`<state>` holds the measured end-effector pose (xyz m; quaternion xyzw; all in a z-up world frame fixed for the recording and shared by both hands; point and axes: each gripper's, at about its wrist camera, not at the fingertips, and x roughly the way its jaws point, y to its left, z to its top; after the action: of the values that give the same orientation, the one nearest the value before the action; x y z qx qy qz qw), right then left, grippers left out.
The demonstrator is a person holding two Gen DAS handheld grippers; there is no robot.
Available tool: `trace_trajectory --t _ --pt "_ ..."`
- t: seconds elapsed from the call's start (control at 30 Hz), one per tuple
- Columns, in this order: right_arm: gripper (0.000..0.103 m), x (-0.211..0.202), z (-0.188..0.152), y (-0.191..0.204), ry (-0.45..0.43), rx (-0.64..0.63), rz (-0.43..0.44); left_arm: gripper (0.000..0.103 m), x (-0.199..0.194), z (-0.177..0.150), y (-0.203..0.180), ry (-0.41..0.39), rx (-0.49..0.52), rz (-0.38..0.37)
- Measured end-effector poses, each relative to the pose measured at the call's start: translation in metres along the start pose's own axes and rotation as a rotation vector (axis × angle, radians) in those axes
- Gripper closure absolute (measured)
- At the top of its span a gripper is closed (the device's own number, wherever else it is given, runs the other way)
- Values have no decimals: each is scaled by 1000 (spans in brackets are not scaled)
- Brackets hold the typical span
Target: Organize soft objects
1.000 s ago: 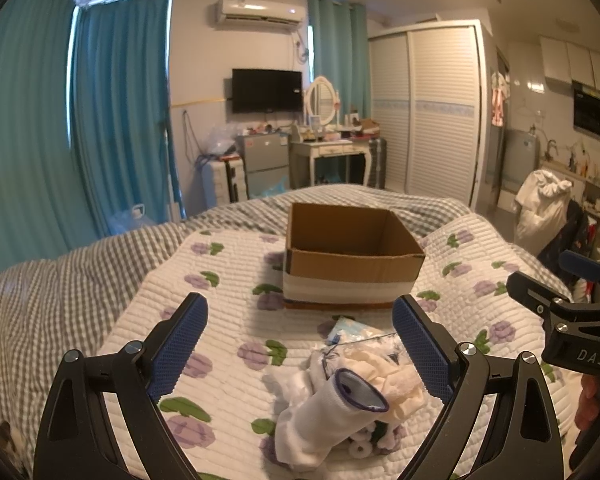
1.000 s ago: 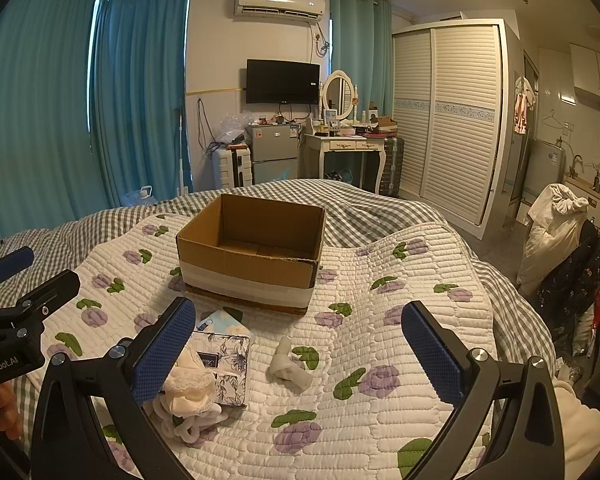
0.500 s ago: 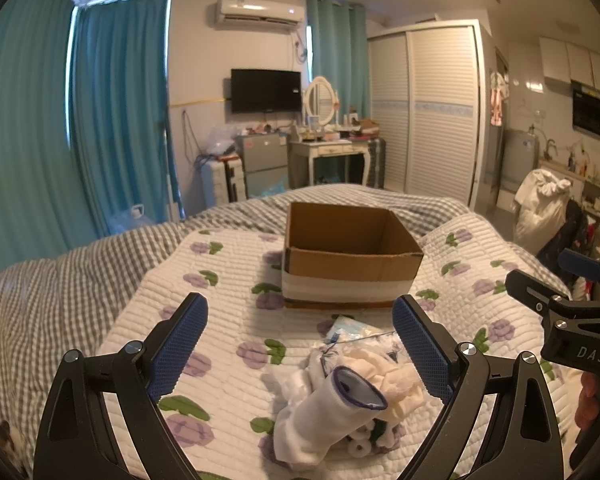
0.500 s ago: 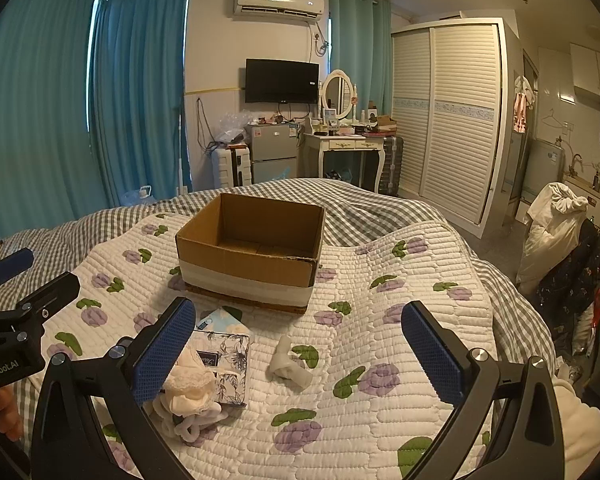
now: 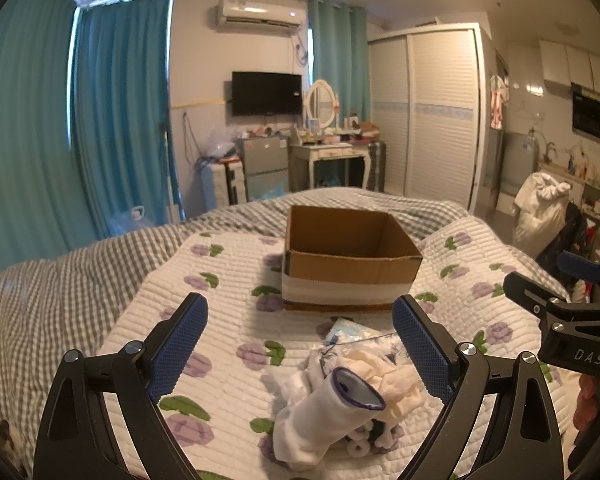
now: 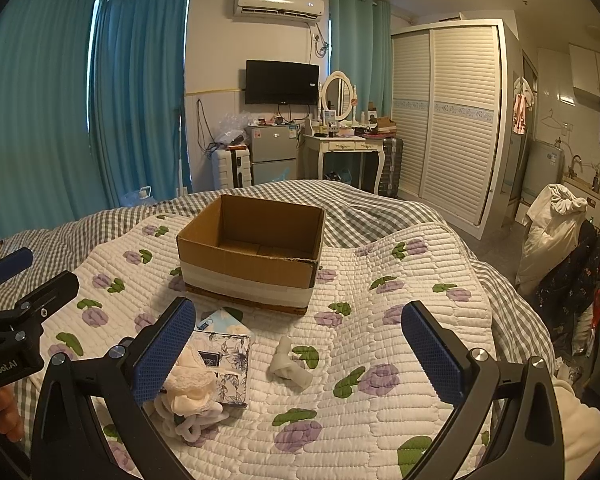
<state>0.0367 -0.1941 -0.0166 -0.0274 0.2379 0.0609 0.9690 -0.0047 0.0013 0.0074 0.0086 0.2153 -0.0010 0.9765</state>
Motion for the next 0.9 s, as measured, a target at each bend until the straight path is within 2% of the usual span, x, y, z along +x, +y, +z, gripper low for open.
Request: trace_trajectory --t 0.6,0.77,0.9 --pt "0 -28 9 14 -37 -37 14 8 -28 7 2 -57 5 -28" --pt "0 -15 -6 20 16 -63 17 8 -6 -14 10 29 8 -8" --pt "0 4 -21 27 75 -84 25 9 31 -54 13 166 -5 -6"
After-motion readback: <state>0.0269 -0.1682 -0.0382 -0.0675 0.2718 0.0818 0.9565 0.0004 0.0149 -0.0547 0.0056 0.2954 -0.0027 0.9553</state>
